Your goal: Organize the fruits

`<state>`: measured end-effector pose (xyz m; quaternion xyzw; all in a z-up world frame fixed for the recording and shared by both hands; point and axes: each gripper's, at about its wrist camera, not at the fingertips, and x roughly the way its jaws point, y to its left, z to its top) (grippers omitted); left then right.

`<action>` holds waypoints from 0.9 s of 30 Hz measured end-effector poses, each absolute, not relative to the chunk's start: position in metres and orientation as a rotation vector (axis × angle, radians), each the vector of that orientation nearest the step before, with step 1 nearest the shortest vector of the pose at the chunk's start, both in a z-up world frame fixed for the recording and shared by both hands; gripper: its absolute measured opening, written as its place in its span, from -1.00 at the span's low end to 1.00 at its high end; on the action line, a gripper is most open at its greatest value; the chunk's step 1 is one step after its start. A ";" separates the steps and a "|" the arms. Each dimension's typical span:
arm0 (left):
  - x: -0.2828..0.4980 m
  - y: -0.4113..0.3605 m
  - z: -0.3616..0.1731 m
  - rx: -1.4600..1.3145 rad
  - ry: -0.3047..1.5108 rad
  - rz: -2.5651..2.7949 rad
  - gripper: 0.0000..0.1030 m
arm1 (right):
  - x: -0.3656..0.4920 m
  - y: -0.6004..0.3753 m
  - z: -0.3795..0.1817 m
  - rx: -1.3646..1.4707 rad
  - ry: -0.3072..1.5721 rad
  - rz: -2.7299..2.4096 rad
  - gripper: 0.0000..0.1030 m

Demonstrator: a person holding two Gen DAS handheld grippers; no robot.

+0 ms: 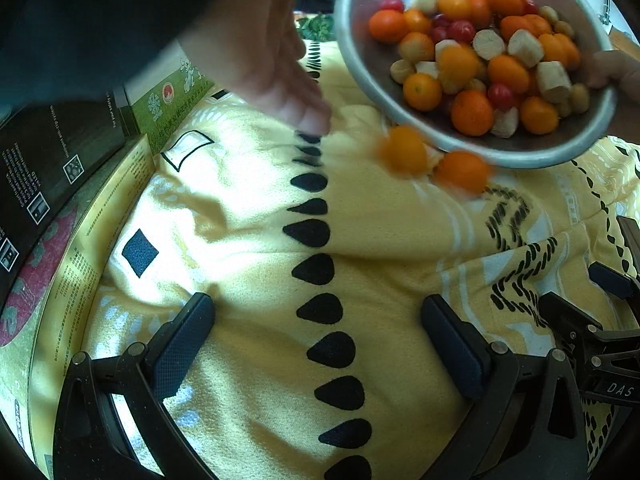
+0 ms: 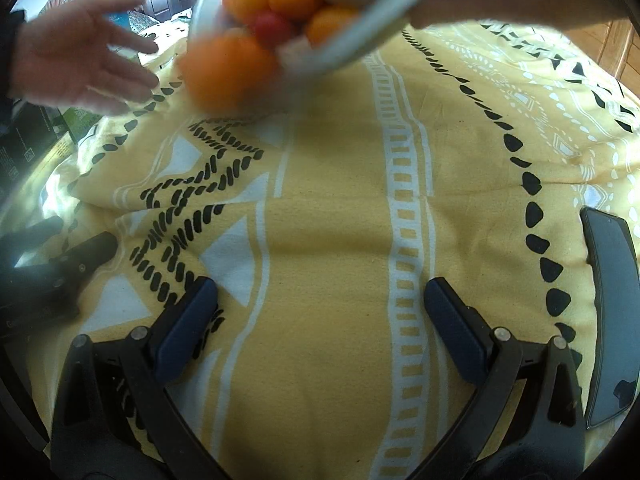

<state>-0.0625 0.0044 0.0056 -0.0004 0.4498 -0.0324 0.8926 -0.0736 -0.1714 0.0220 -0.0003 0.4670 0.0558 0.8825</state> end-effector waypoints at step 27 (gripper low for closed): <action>-0.071 0.003 0.010 0.013 0.926 -0.060 1.00 | -0.075 -0.174 0.023 -0.004 0.976 0.117 1.00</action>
